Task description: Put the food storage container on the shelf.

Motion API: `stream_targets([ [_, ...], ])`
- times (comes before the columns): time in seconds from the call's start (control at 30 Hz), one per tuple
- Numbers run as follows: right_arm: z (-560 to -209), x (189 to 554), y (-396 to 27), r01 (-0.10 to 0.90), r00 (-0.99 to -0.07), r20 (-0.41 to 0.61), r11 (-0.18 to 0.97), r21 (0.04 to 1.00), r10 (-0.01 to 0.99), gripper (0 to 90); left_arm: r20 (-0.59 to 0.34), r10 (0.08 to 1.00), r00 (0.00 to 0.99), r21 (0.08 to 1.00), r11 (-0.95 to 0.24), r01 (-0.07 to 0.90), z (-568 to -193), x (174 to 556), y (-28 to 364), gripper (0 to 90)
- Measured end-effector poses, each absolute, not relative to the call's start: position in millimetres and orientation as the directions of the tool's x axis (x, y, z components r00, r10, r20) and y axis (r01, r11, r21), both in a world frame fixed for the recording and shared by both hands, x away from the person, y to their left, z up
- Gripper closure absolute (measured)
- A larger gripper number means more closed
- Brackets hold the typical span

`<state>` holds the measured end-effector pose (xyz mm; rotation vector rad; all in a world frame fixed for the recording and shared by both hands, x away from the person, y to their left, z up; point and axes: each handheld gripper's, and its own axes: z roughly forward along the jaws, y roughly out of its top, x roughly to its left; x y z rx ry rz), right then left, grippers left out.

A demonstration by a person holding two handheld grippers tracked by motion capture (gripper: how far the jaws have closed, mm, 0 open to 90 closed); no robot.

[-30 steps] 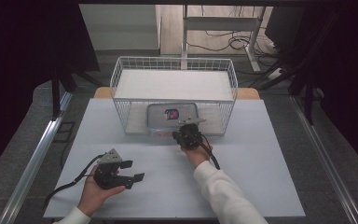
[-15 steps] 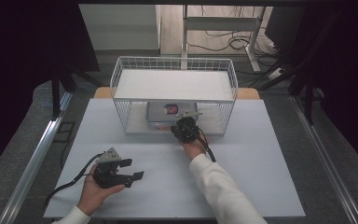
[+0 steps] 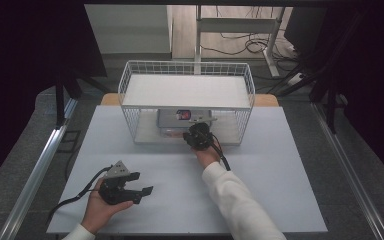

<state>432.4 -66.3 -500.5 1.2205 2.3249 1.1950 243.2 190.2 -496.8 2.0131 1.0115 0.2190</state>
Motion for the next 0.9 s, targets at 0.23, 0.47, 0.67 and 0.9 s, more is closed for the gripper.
stream_targets([
  [0.23,-488,421,-73,0.541,-0.657,0.148,0.325,0.776,0.739,88.9,-0.200,0.727,0.657,0.754,-0.314,0.577,-497,241,190,26.3],
  [0.47,-470,396,-94,0.500,-0.713,0.116,0.385,0.776,0.692,88.9,-0.181,0.740,0.648,0.763,-0.310,0.567,-494,236,194,25.7],
  [0.67,-452,348,-137,0.447,-0.757,0.075,0.430,0.785,0.649,88.9,-0.194,0.745,0.638,0.768,-0.290,0.572,-494,237,193,25.7],
  [0.9,-456,291,-204,0.398,-0.760,-0.019,0.488,0.777,0.650,88.8,-0.190,0.748,0.636,0.766,-0.292,0.573,-494,237,193,25.7],
])
